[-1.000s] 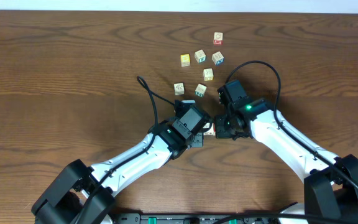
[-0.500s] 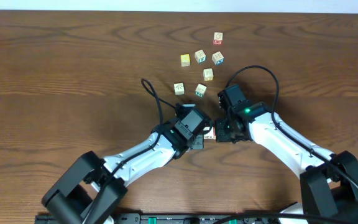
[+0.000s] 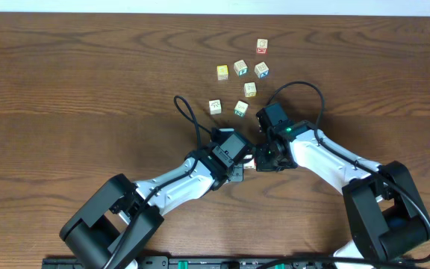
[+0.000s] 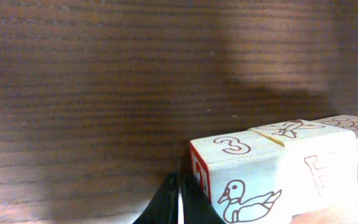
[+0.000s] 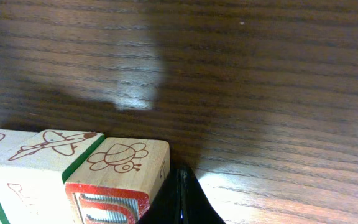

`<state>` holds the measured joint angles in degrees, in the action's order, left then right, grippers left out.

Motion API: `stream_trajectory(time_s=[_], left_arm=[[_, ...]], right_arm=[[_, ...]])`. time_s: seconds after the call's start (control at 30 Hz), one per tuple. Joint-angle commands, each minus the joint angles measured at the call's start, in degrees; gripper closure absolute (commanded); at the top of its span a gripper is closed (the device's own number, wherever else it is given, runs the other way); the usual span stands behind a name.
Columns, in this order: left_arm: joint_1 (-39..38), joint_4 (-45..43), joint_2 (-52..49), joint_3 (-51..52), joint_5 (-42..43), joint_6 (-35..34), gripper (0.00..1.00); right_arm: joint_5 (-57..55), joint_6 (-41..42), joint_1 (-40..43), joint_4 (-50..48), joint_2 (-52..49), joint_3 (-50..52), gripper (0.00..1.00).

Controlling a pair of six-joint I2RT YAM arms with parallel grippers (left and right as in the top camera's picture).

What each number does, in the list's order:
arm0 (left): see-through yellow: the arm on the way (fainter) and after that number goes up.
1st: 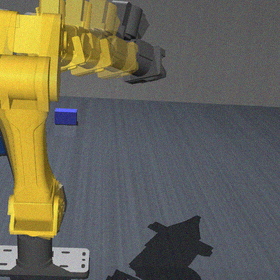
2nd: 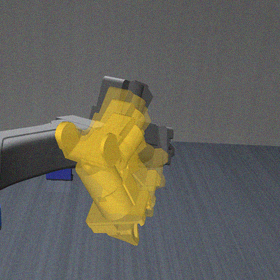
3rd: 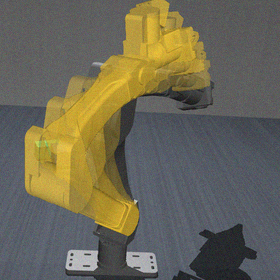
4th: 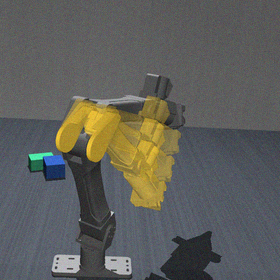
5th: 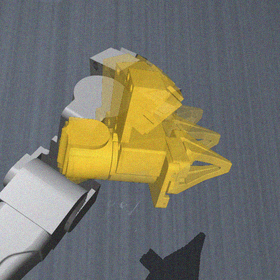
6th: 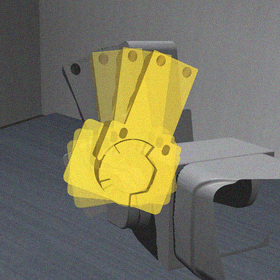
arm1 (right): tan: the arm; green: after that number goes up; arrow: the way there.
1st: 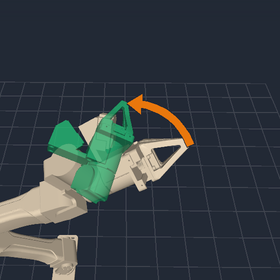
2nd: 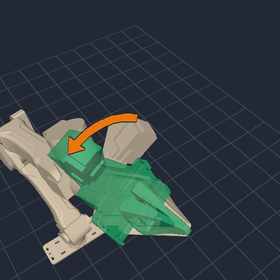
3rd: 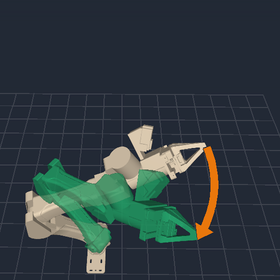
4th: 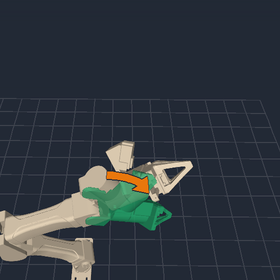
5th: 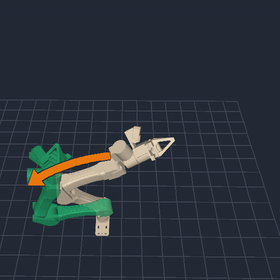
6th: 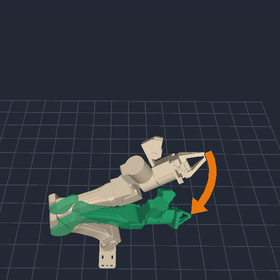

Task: Lift 3 blocks
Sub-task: 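Lower the clamped row back down onto the table, then open both grippers and pull them away from the row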

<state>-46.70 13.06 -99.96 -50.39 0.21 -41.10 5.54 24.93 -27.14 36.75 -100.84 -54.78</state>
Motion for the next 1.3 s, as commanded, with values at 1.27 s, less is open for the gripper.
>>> stream_trajectory(time_s=[1.27], left_arm=[[13.9, 33.5, 88.9, -0.5, -40.5, 13.3, 0.83]], right_arm=[[-14.3, -14.7, 16.5, 10.3, 63.0, -2.3, 0.77]])
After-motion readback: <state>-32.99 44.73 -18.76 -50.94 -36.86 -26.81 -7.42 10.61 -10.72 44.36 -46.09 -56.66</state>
